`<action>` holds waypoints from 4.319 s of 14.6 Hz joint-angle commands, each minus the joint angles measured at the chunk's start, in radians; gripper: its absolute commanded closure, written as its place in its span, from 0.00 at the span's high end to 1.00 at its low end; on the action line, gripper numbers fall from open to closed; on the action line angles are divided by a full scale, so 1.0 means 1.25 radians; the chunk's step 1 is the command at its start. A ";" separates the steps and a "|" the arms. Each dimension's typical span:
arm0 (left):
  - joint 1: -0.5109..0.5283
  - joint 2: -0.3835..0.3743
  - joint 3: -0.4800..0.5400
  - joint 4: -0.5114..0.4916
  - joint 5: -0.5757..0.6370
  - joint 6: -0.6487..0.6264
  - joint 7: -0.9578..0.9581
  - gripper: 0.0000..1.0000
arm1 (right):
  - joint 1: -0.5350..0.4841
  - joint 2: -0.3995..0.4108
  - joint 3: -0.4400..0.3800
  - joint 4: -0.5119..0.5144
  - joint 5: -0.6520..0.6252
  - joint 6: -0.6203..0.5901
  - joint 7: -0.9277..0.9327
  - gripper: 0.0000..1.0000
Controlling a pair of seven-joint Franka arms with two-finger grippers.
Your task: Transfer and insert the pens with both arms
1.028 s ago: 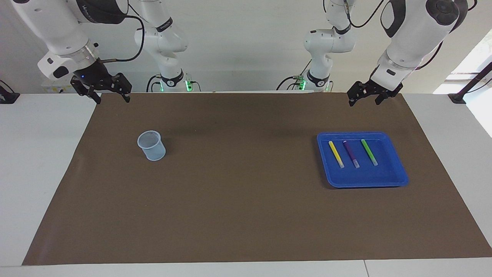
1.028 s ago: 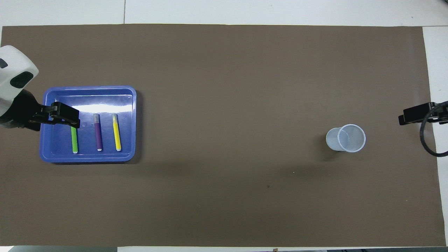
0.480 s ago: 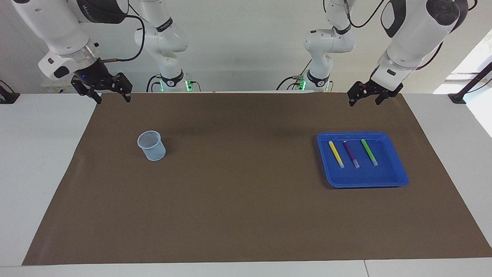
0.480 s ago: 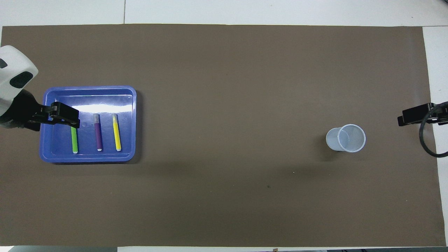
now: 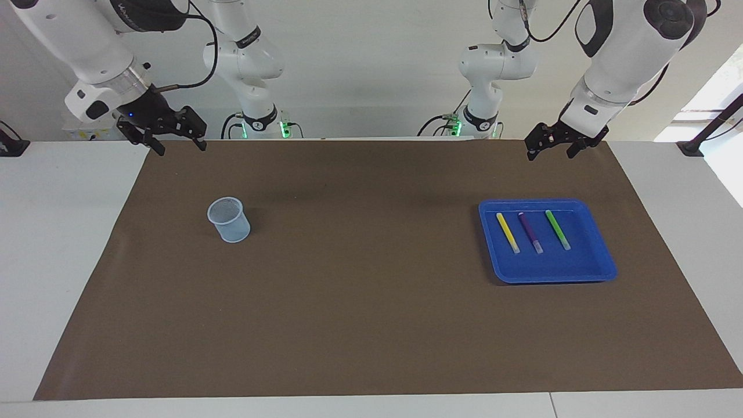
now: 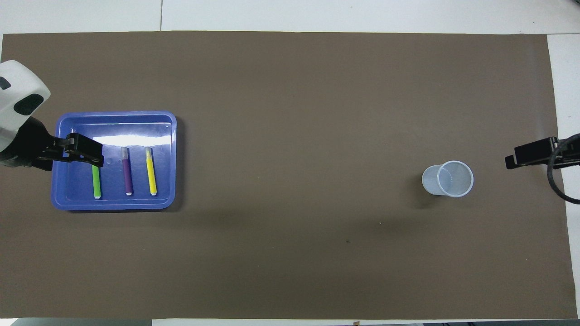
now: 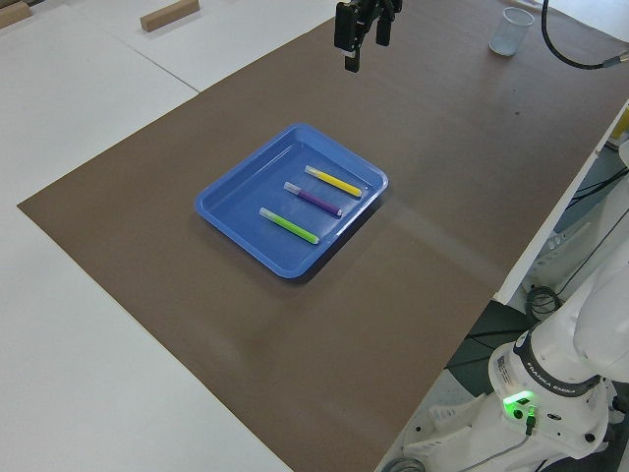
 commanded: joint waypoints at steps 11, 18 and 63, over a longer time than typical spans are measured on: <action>0.161 -0.017 0.001 -0.290 -0.008 0.296 0.159 1.00 | 0.002 -0.041 0.041 -0.067 0.201 -0.019 0.020 1.00; 0.210 0.150 0.002 -0.310 0.017 0.526 0.233 1.00 | 0.003 -0.144 0.045 -0.280 0.497 0.115 0.168 1.00; 0.083 0.202 -0.005 -0.035 -0.095 0.117 -0.244 0.00 | -0.013 -0.186 0.105 -0.363 0.648 0.212 0.232 1.00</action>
